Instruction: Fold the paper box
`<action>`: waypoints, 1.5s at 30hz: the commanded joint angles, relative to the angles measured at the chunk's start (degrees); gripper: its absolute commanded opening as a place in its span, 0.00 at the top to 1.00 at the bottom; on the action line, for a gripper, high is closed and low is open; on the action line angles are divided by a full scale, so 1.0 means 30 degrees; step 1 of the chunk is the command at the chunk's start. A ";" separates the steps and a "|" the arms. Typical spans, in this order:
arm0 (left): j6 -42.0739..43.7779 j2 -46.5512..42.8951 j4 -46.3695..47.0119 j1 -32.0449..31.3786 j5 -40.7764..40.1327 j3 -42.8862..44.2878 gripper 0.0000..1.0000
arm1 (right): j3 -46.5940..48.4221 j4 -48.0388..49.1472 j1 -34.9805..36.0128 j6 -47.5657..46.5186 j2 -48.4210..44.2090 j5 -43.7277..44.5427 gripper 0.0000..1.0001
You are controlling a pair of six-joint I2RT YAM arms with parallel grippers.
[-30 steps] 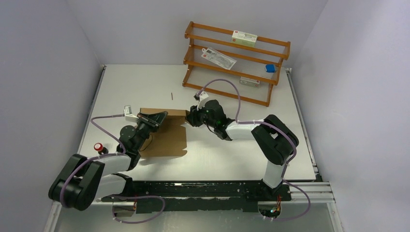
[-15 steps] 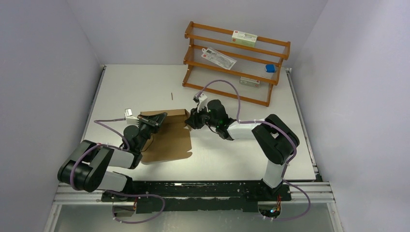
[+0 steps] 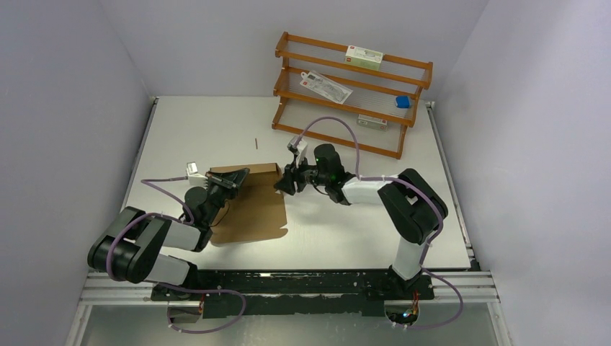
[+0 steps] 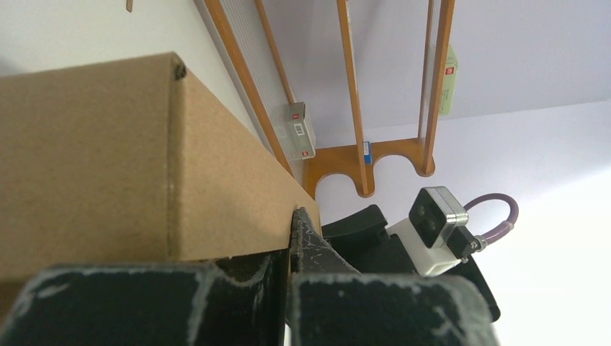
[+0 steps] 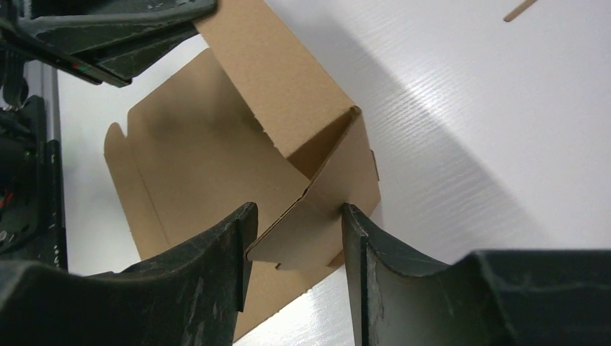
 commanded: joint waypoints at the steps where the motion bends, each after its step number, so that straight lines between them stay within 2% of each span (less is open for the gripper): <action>1: 0.1352 0.0353 -0.1734 -0.0019 0.0333 -0.0035 0.95 | 0.0832 -0.0508 0.0031 -0.0779 -0.0035 -0.2298 0.49; 16: 0.0988 0.2533 0.0129 0.0203 0.1439 0.0035 0.95 | 0.1817 -0.4197 -0.0386 -0.3794 -0.0554 -0.4842 0.46; 25: 0.1194 0.2131 -0.0473 0.0348 0.1729 0.0195 0.95 | 0.3838 -0.7890 -0.0421 -0.7481 0.0156 -0.4875 0.48; 34: 0.1438 0.1794 -0.1042 0.0423 0.2101 0.0430 0.95 | 0.3969 -0.8352 -0.0384 -1.0486 -0.0022 -0.4394 0.53; 45: 0.1093 0.2193 -0.0513 0.0430 0.2851 0.0595 0.95 | 0.3071 -0.5058 0.0328 -0.8973 0.0076 -0.0697 0.73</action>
